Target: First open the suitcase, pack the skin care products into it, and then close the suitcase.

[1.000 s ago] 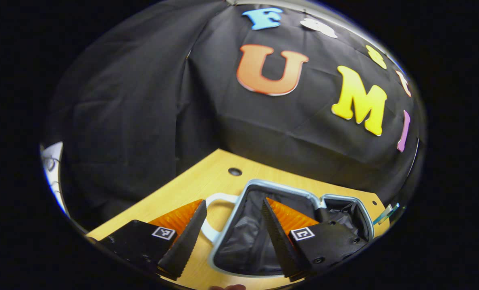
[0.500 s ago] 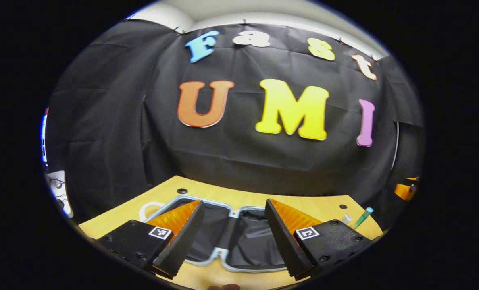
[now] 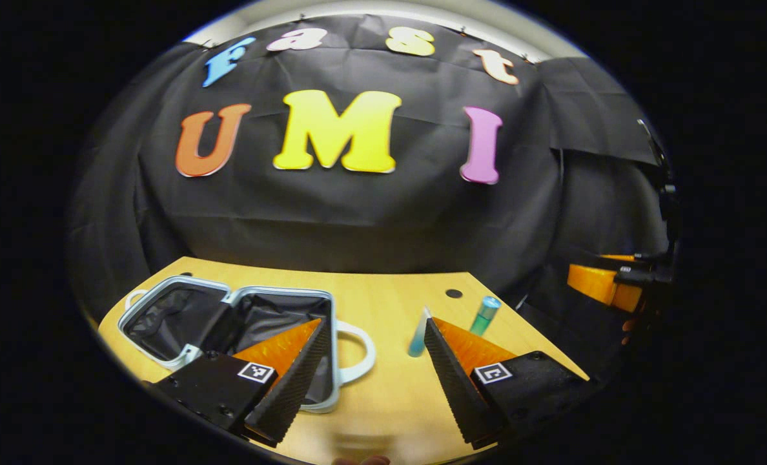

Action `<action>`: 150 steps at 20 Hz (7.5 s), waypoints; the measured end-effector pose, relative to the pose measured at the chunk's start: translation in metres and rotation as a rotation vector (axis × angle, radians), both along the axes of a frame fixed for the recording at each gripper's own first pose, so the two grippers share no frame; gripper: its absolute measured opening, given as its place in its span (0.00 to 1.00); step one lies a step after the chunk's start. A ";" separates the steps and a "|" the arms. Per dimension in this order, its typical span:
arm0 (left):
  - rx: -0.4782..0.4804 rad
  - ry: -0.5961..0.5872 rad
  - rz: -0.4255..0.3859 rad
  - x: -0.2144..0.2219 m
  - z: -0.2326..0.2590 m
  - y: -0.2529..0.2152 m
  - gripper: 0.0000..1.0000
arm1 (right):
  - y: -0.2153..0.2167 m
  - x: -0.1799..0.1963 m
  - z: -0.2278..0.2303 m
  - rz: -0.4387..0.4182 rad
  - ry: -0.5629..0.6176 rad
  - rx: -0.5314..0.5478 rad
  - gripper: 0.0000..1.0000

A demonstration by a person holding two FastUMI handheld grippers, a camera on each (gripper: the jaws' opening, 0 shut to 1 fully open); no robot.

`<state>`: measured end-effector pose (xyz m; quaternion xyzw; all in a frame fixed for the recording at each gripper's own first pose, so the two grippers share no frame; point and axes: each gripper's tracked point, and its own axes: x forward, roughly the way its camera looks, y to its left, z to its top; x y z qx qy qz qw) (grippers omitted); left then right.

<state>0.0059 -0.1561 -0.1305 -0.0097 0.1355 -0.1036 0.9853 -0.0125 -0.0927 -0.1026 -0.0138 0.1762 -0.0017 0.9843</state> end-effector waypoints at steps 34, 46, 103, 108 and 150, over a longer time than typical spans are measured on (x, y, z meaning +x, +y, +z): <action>0.013 0.346 -0.094 0.089 -0.130 -0.051 0.37 | -0.032 0.011 -0.110 0.035 0.204 0.055 0.80; -0.029 0.418 0.153 -0.018 -0.061 0.092 0.37 | 0.071 0.106 -0.205 0.166 0.277 0.129 0.78; -0.266 0.494 0.104 -0.046 -0.024 0.283 0.98 | 0.386 0.028 -0.103 0.587 0.889 0.266 0.33; -0.287 0.459 0.207 -0.117 -0.026 0.325 0.98 | 0.400 0.031 -0.170 0.334 1.219 0.215 0.34; -0.769 0.450 0.504 0.076 -0.146 0.607 0.98 | 0.259 -0.006 -0.023 0.415 0.416 -0.095 0.76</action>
